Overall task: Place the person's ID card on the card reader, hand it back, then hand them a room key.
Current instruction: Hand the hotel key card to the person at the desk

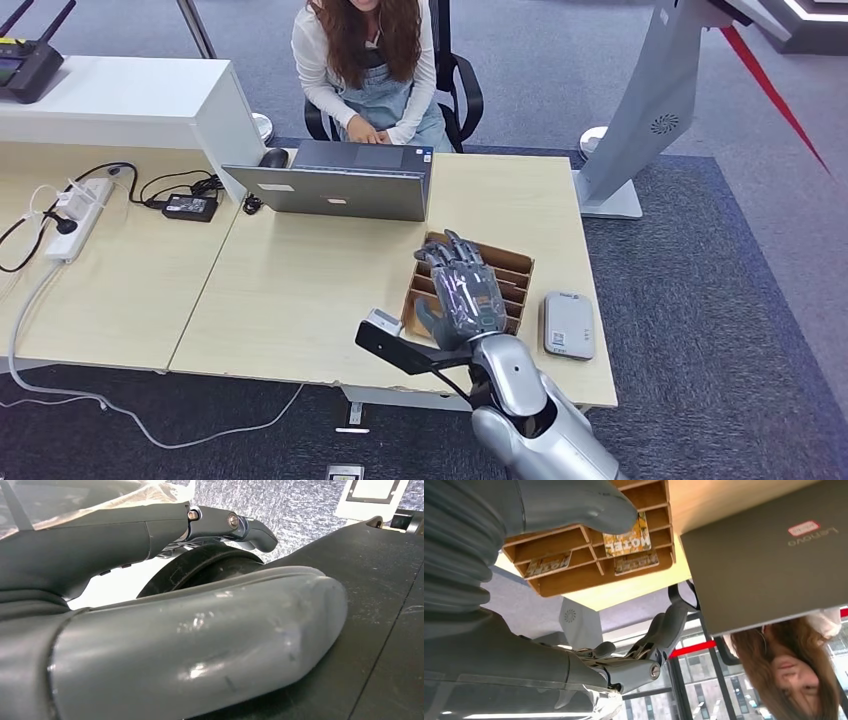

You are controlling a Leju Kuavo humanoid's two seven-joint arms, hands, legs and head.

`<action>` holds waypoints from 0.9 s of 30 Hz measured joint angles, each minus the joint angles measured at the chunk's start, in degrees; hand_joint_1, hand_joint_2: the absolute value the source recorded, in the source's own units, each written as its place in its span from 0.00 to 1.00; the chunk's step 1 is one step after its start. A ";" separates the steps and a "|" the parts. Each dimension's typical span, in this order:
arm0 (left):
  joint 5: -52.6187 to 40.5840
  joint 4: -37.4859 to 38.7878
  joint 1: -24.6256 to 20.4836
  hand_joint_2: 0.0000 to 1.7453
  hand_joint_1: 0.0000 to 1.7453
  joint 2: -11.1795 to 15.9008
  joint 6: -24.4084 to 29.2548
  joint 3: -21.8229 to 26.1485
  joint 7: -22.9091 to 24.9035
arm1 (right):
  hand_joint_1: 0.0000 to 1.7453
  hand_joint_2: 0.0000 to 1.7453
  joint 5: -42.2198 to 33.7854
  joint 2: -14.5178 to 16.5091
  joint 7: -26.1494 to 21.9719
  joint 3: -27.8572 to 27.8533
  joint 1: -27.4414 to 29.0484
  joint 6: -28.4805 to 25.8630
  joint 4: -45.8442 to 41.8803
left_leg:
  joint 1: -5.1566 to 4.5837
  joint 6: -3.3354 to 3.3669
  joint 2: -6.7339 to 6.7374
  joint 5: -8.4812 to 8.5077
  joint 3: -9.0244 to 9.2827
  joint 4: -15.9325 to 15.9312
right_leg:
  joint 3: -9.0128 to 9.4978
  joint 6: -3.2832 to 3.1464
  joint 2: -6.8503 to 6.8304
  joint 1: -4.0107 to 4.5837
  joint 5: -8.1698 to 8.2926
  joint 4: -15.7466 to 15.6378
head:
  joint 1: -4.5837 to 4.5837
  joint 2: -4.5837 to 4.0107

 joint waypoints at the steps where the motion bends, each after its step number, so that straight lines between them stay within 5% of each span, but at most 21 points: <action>1: -0.06 0.00 -0.02 0.00 0.00 -0.01 -0.06 0.00 0.07 | 0.38 1.00 0.15 0.23 0.00 0.16 -0.03 -0.10 0.57 | 0.00 0.00 0.00 0.00 0.00 0.00 | 0.00 0.00 0.00 0.00 0.00 0.00 | 0.00 0.00; 27: -1.21 0.00 -0.29 0.00 0.00 -0.02 -0.99 0.00 0.21 | 0.29 1.00 3.56 1.65 5.30 0.19 -4.71 -0.66 10.38 | 0.00 0.00 0.01 0.00 0.02 0.01 | 0.00 0.00 0.00 0.00 0.01 0.00 | -0.01 0.00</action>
